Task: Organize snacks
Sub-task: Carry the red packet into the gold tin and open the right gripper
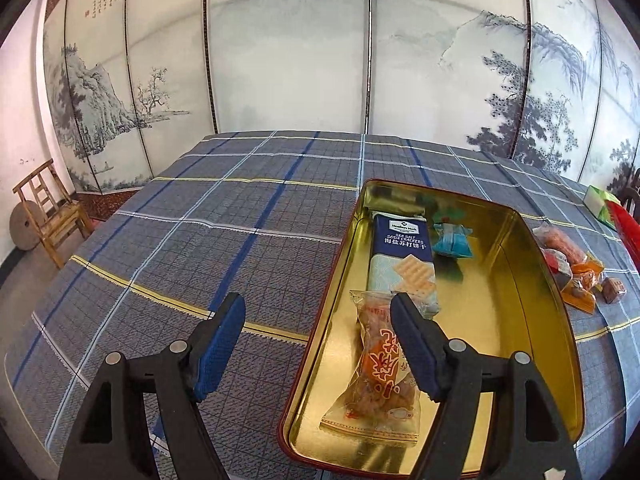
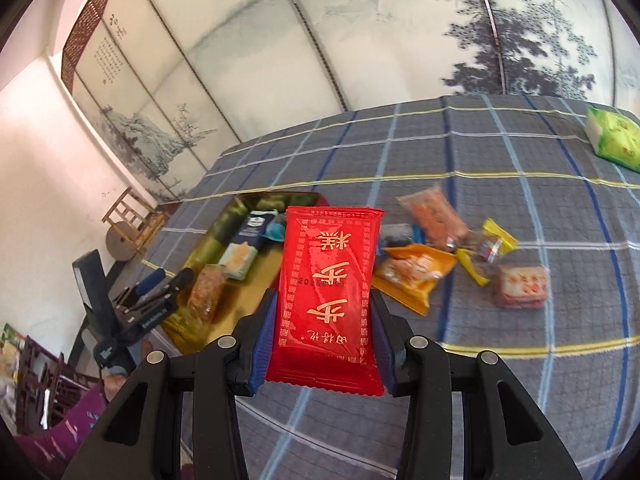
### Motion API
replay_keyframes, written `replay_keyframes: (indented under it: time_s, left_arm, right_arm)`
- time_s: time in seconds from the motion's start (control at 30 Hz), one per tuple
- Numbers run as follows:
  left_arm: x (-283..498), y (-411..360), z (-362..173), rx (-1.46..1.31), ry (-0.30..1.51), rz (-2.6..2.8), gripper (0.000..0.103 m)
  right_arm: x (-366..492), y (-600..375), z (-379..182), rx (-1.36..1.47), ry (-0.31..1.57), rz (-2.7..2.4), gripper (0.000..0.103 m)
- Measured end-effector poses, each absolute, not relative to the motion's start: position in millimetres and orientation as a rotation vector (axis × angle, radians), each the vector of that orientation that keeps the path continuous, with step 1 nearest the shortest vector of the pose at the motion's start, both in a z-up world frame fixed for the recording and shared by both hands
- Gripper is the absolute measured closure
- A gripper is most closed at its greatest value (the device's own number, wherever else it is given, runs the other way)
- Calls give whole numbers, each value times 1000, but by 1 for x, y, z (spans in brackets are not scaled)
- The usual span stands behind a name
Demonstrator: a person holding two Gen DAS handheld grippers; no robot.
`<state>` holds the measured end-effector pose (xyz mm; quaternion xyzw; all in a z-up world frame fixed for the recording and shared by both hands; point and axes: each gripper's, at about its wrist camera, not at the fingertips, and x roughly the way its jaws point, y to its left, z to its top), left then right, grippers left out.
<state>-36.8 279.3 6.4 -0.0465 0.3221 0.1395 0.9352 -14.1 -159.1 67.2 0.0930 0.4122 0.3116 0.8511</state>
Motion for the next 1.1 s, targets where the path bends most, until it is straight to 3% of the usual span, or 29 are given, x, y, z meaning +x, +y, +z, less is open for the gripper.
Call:
replay_keyframes:
  time_s: [1.1]
  left_arm:
    - [-46, 291, 10, -148, 616, 291, 28]
  right_arm:
    - [0, -174, 33, 108, 1011, 706, 59]
